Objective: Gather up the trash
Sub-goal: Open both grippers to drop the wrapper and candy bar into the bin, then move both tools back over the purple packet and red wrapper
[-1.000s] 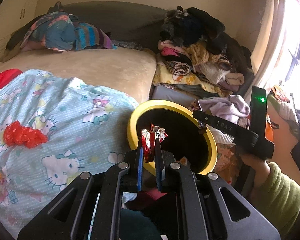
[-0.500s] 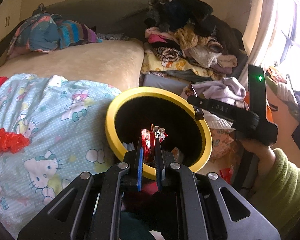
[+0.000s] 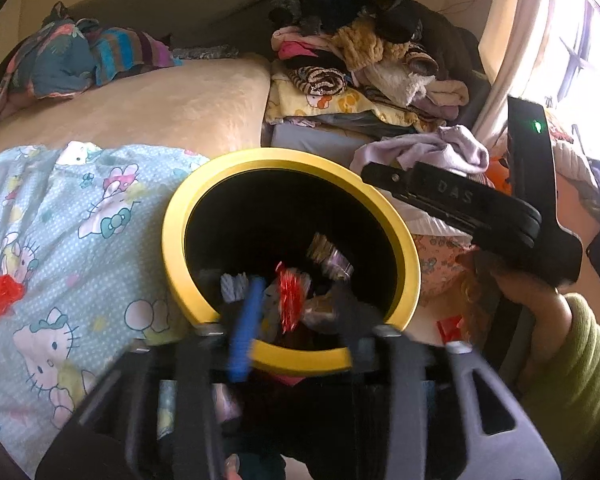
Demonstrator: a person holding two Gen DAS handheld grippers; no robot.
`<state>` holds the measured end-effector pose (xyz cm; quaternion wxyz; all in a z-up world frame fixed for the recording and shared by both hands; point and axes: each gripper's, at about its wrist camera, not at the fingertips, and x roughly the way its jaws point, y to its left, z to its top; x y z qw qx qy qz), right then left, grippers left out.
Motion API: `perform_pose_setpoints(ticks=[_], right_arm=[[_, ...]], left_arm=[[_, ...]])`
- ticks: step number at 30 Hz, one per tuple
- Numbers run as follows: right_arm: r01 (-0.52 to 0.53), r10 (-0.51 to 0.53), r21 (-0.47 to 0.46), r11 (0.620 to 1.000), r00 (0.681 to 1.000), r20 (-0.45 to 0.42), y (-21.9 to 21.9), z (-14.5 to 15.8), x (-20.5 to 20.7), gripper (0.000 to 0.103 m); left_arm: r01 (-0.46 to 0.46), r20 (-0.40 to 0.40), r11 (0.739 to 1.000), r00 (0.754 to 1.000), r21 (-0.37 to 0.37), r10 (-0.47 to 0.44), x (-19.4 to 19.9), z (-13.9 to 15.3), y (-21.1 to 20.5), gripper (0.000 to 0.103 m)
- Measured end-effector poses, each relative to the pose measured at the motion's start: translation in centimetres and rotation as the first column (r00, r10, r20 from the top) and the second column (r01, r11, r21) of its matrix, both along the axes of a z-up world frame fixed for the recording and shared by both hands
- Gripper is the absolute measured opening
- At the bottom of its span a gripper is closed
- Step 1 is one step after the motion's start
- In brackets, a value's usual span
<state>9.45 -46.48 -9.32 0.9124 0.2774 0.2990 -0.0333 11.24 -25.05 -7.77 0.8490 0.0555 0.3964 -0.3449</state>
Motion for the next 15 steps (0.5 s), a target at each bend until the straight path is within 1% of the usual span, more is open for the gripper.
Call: perform_pose_setpoints(ticks=[1,3,4,5,6,7,8,10,12,15], right_arm=[[0.005,-0.005,-0.001,1.000,1.000,-0.003,-0.1,0.0,0.0,0.055],[0.023,-0.024,-0.020,1.000,1.000,-0.006,-0.2,0.0,-0.2,0.057],[0.029,-0.030,-0.029,0.999,1.000,-0.006,-0.3,0.1,-0.3,0.057],[0.030,-0.031,-0.043,0.999,0.999,-0.008,-0.1,0.2,-0.3,0.058],[0.029,-0.030,-0.052,0.998,1.000,-0.008,0.0,0.3,-0.3,0.064],[0.030,-0.030,-0.063,0.998,1.000,-0.004,0.3,0.4,-0.3,0.069],[0.031,-0.031,-0.069,0.997,1.000,0.002,0.5,0.6,-0.4,0.069],[0.020,-0.018,-0.081,0.997,1.000,0.020,1.0,1.0,-0.4,0.070],[-0.002,0.006,-0.113,0.994,0.999,0.040,1.8,1.7,-0.4,0.071],[-0.018,0.031,-0.161,0.987,0.996,0.078,3.1,2.8,-0.6,0.080]], left_arm=[[-0.009,0.002,1.000,1.000,-0.005,0.009,0.0,0.1,0.2,0.050],[-0.025,0.019,1.000,0.999,0.001,0.025,-0.2,0.4,0.5,0.066],[-0.038,0.037,0.999,0.999,0.007,0.038,-0.4,0.6,0.8,0.079],[-0.044,0.049,0.999,0.998,0.004,0.043,-0.6,0.9,1.1,0.084],[-0.048,0.057,0.999,0.997,0.000,0.048,-0.7,1.1,1.3,0.085],[-0.058,0.068,0.998,0.996,-0.001,0.058,-0.8,1.3,1.6,0.091],[-0.072,0.080,0.997,0.994,0.003,0.071,-1.0,1.5,1.9,0.097],[-0.114,0.113,0.993,0.987,0.009,0.112,-1.3,2.0,2.8,0.096],[-0.149,0.128,0.989,0.981,0.002,0.147,-1.2,2.5,3.8,0.097],[-0.207,0.143,0.978,0.968,-0.023,0.208,-1.1,3.2,5.5,0.097]])
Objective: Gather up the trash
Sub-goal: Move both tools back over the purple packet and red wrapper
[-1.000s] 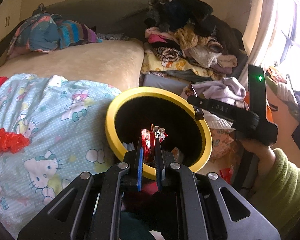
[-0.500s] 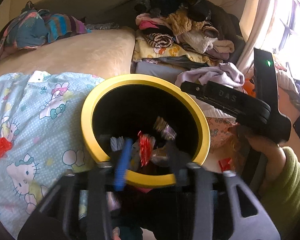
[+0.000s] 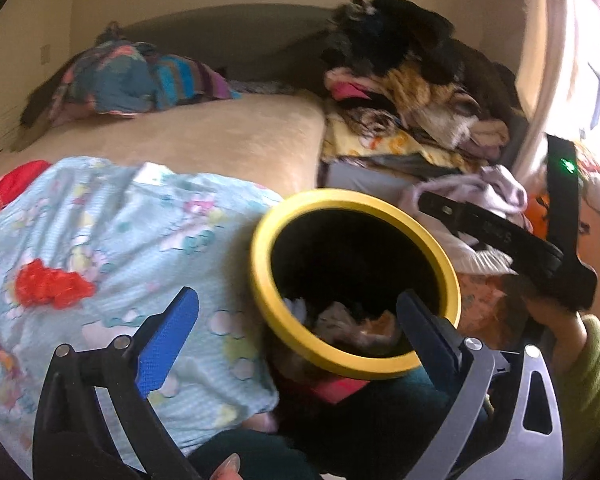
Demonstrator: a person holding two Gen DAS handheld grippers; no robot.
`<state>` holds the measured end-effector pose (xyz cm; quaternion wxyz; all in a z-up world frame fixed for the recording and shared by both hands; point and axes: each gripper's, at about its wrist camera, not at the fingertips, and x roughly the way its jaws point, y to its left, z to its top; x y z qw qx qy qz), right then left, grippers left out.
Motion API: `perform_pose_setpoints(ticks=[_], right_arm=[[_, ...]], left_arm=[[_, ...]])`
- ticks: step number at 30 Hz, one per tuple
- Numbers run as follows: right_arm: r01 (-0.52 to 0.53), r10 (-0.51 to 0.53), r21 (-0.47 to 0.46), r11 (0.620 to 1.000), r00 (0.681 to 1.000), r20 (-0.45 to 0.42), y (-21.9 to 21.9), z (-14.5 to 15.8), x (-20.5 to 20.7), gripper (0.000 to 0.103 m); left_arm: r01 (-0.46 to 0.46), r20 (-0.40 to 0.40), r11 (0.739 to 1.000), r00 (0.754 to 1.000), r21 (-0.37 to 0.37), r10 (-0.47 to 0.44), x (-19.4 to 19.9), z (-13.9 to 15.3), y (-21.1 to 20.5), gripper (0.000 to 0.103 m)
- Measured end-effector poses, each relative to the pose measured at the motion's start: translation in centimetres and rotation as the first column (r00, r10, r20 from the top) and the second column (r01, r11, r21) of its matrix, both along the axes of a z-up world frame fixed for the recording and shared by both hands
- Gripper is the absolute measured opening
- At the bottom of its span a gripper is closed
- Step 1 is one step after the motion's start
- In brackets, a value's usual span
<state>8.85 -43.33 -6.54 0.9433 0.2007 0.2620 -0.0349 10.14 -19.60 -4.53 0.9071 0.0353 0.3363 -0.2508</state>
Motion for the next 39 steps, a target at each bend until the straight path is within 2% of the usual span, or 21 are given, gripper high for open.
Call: perform_pose_setpoints(ticks=[8,20,29,39], right_arm=[[-0.083,0.088,-0.071,0.994,0.994,0.068,3.5,2.1,-0.6,0.083],[-0.208,0.217,-0.124,0.970,0.974,0.067,8.9,3.4,-0.4,0.084],[-0.291,0.300,-0.149,0.945,0.953,0.042,12.7,3.5,0.0,0.084],[-0.419,0.422,-0.171,0.892,0.906,-0.021,18.1,3.1,2.0,0.084]], left_arm=[[-0.117,0.026,0.991,0.993,-0.063,0.119,0.3,1.4,3.9,0.097],[-0.267,0.066,0.958,0.959,-0.101,0.274,-0.1,2.5,9.5,0.097],[-0.387,0.071,0.912,0.914,-0.137,0.399,-0.1,2.7,14.5,0.097],[-0.548,0.021,0.822,0.830,-0.157,0.557,0.5,1.1,21.7,0.097]])
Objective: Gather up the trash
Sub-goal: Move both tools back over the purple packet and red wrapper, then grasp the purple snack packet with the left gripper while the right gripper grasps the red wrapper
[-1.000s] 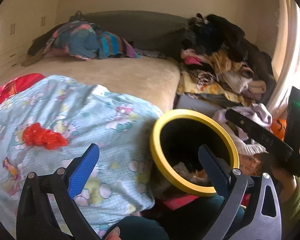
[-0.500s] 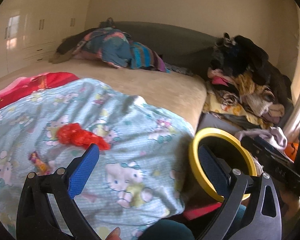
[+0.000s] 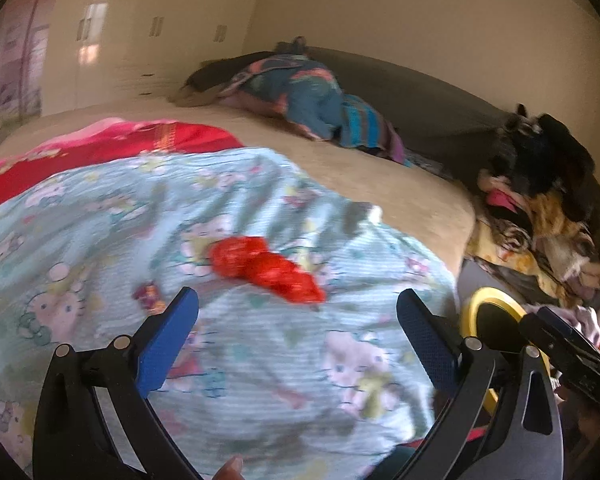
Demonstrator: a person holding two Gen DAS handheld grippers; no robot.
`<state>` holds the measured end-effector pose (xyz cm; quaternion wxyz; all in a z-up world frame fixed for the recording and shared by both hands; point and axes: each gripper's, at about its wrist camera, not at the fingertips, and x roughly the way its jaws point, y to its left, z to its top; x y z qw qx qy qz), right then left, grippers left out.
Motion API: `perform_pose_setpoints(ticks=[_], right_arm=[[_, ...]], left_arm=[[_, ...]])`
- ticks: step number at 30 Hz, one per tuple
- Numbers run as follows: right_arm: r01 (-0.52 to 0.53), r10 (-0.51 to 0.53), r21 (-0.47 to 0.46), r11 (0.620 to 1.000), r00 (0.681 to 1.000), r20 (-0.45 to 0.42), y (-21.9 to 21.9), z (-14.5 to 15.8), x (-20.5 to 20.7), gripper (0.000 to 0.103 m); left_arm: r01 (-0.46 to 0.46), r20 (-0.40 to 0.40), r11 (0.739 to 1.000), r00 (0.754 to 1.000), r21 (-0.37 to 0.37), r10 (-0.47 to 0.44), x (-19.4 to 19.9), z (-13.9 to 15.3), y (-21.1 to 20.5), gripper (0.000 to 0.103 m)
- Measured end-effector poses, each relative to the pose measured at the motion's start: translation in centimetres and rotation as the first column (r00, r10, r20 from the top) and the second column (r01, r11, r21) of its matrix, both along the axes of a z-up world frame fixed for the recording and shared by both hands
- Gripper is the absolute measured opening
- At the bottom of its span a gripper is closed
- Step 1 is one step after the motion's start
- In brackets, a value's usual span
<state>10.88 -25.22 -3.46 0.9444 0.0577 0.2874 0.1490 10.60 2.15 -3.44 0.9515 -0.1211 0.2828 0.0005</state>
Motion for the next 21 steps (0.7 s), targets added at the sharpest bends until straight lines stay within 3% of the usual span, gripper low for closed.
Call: perform_pose_setpoints(ticks=[9,21], right_arm=[[-0.131,0.127,-0.046,0.990,0.989,-0.074,6.3,-1.7,3.6,0.084],[-0.235,0.217,-0.079,0.969,0.958,-0.188,12.7,-4.8,9.2,0.080]], left_arm=[[-0.109,-0.054,0.993,0.993,-0.044,0.106,0.0,-2.3,5.6,0.097],[-0.150,-0.129,0.979,0.983,-0.141,0.132,0.8,-5.8,9.4,0.095]])
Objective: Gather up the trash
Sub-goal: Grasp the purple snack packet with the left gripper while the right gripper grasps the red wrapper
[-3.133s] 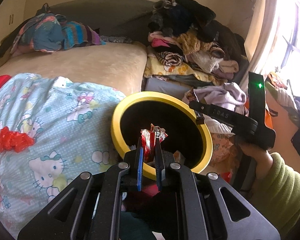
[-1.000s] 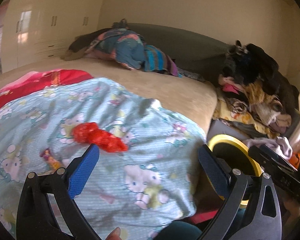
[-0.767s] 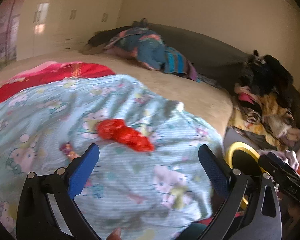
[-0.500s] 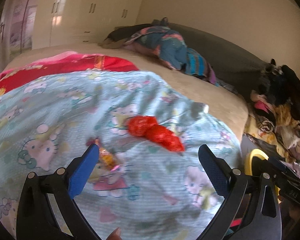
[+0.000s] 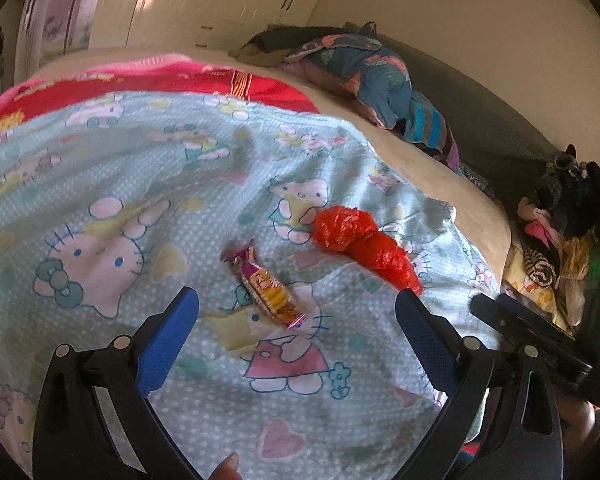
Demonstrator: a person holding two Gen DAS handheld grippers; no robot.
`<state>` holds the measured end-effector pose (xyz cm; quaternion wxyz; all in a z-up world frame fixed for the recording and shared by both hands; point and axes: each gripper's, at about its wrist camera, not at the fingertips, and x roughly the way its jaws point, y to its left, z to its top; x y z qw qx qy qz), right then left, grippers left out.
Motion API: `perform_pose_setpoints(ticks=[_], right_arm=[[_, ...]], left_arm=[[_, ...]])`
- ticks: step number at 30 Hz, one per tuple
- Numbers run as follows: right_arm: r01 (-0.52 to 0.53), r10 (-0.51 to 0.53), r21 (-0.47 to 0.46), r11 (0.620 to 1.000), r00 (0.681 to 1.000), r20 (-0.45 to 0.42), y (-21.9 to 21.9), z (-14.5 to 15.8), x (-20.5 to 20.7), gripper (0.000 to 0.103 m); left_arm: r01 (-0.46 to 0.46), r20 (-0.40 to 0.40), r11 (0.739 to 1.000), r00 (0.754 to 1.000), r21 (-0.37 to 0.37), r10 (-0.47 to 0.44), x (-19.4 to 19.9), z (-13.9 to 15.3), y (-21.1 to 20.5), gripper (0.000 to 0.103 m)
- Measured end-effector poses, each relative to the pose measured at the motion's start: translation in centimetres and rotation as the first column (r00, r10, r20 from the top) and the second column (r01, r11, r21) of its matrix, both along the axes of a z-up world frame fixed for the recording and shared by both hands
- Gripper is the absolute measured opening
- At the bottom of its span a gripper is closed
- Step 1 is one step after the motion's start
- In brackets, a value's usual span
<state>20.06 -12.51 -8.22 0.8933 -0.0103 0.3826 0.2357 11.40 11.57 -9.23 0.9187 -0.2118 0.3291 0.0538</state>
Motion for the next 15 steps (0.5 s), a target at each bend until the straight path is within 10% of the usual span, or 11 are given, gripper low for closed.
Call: perform_pose_setpoints(ticks=[8,15], right_arm=[[-0.059,0.057,-0.027,0.998,0.996,-0.075,3.6,-2.4,3.0,0.072],[-0.045,0.040,-0.029,0.999,0.989,-0.140,4.3,-4.5,4.8,0.052]], left_arm=[[0.019,-0.046,0.997,0.999,-0.072,-0.022,1.1,-2.2,0.7,0.066],[0.045,-0.083,0.991,0.995,-0.127,-0.056,2.7,-3.9,0.4,0.064]])
